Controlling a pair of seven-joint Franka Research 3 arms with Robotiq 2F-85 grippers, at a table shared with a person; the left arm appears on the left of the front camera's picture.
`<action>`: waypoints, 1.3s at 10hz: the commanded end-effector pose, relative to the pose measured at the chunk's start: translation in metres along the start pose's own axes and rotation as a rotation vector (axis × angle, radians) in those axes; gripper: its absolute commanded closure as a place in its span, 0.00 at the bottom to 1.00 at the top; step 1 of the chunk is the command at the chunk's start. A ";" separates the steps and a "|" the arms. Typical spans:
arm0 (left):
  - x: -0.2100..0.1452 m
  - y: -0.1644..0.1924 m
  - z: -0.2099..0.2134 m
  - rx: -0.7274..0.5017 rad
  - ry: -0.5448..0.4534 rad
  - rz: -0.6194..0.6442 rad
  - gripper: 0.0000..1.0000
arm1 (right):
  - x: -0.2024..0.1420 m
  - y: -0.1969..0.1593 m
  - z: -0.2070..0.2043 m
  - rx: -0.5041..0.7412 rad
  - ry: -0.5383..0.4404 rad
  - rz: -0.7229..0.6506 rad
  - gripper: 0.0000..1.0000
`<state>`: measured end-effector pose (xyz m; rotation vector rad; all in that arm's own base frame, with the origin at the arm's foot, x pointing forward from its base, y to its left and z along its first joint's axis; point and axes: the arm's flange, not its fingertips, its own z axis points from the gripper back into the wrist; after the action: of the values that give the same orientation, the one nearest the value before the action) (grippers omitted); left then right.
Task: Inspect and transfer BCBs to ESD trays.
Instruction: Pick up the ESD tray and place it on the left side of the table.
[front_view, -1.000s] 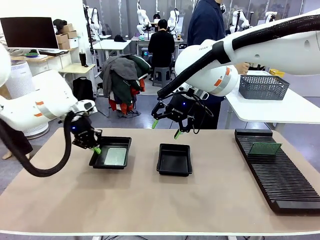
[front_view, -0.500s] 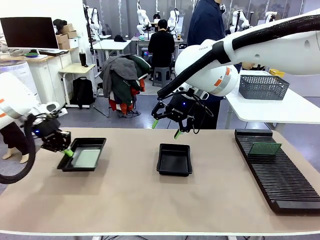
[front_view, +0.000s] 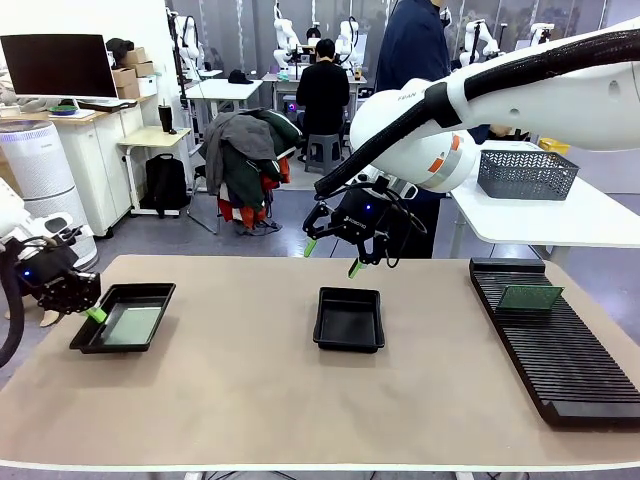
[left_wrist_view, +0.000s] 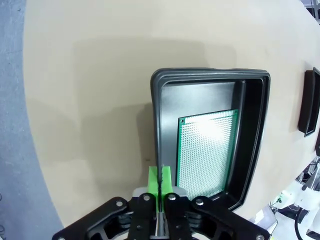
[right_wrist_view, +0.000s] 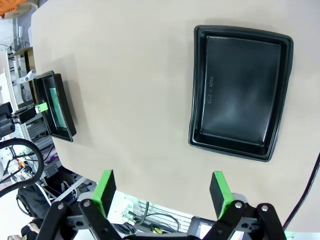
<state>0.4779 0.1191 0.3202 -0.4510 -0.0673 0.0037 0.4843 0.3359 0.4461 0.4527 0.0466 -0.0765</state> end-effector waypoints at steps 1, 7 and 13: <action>0.003 0.009 -0.002 0.002 -0.019 -0.029 0.97 | 0.001 0.001 0.000 -0.020 -0.001 -0.009 0.00; 0.004 0.010 -0.018 0.028 -0.021 0.012 0.97 | 0.001 0.001 0.000 -0.020 -0.001 -0.009 0.00; 0.005 0.010 -0.017 0.027 -0.001 0.000 0.97 | 0.001 0.001 0.000 -0.020 -0.001 -0.009 0.00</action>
<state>0.4848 0.1175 0.3004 -0.4211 -0.0703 -0.0009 0.4843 0.3359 0.4461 0.4527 0.0466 -0.0765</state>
